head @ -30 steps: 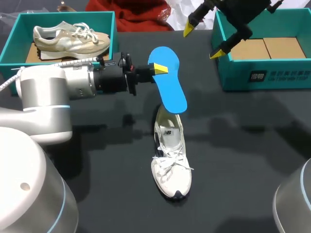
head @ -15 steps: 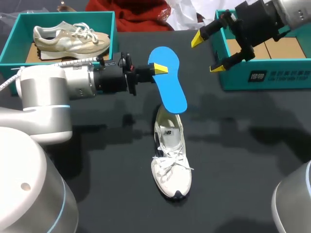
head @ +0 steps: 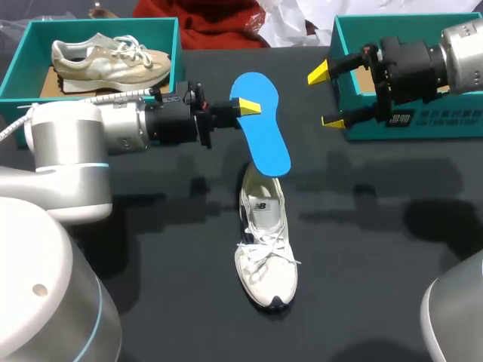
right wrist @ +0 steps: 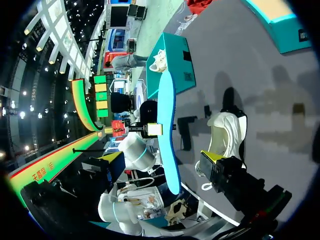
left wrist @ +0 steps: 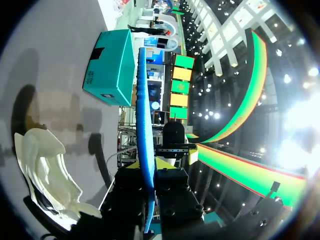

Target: Take the shoe out of the shoebox, open the shoe tongue, remove and reinsert the insole, then place the shoe into the shoebox

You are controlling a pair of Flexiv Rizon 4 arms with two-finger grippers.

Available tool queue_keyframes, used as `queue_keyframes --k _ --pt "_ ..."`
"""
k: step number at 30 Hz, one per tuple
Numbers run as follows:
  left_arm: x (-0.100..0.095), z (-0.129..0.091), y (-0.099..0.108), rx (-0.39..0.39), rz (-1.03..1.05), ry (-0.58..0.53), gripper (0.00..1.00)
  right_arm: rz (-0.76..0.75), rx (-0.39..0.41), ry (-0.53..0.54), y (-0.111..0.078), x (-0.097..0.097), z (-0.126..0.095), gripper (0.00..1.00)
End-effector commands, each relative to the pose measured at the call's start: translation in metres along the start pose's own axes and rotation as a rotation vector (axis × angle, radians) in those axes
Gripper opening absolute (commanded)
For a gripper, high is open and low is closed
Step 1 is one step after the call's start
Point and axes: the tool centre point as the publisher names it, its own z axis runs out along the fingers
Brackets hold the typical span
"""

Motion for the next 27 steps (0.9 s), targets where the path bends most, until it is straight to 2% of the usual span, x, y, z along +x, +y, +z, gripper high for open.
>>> queue_keyframes --k 1,14,27 --pt "0.000 0.001 0.000 0.002 0.000 0.000 0.00 0.008 -0.008 0.119 -0.002 -0.005 0.004 1.00" --pt "0.000 -0.004 0.003 -0.016 0.068 0.016 0.00 0.019 -0.008 0.136 -0.004 -0.009 0.009 1.00" --pt "0.022 -0.018 0.010 -0.038 0.525 0.076 0.00 0.030 0.004 0.177 -0.005 -0.012 0.011 1.00"
